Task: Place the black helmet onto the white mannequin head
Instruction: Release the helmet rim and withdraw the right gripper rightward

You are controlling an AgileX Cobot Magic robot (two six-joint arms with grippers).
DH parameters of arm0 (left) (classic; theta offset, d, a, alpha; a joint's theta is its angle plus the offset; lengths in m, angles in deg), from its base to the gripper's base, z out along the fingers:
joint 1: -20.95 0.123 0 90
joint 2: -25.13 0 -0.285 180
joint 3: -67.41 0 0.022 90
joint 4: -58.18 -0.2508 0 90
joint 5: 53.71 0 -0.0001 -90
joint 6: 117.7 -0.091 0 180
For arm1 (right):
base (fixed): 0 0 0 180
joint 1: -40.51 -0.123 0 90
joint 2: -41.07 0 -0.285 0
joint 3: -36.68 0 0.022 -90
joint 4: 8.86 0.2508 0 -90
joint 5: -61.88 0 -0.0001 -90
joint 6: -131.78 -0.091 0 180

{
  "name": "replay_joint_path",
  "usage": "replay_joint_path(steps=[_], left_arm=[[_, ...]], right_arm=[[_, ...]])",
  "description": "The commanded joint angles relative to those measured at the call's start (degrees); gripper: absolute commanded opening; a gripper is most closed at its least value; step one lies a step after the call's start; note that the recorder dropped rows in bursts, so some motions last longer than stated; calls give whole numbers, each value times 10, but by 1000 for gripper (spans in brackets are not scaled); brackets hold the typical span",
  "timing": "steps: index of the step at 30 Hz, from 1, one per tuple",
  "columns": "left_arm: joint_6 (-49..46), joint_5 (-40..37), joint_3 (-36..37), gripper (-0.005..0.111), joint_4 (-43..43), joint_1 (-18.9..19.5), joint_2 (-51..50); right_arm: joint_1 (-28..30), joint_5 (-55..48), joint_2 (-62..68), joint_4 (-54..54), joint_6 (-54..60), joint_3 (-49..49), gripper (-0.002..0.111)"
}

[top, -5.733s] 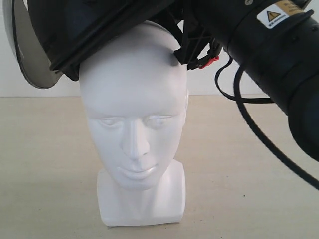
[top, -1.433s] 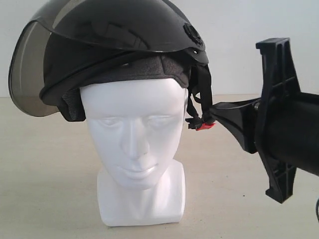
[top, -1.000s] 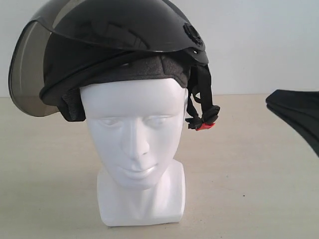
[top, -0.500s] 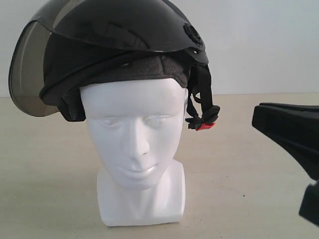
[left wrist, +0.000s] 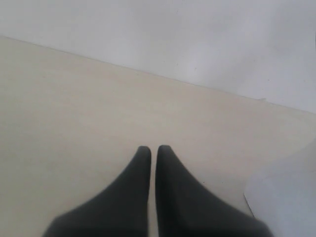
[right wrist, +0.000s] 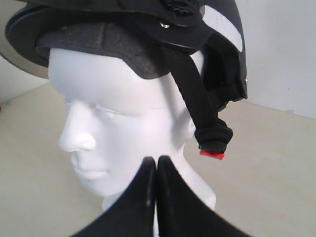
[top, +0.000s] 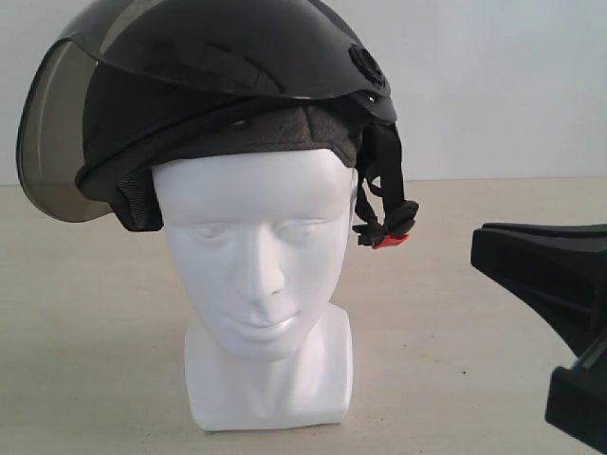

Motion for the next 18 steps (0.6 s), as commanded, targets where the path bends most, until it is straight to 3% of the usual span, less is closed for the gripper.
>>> replay_joint_path(steps=[1, 7, 18], left_arm=[[-2, 2, 2, 4, 1, -5, 2], [-2, 2, 2, 4, 1, -5, 2], [-2, 2, 2, 4, 1, -5, 2]], right_arm=[[0, 13, 0, 10, 28, -2, 0], [0, 24, 0, 10, 87, -2, 0], [0, 228, 35, 10, 213, -2, 0]])
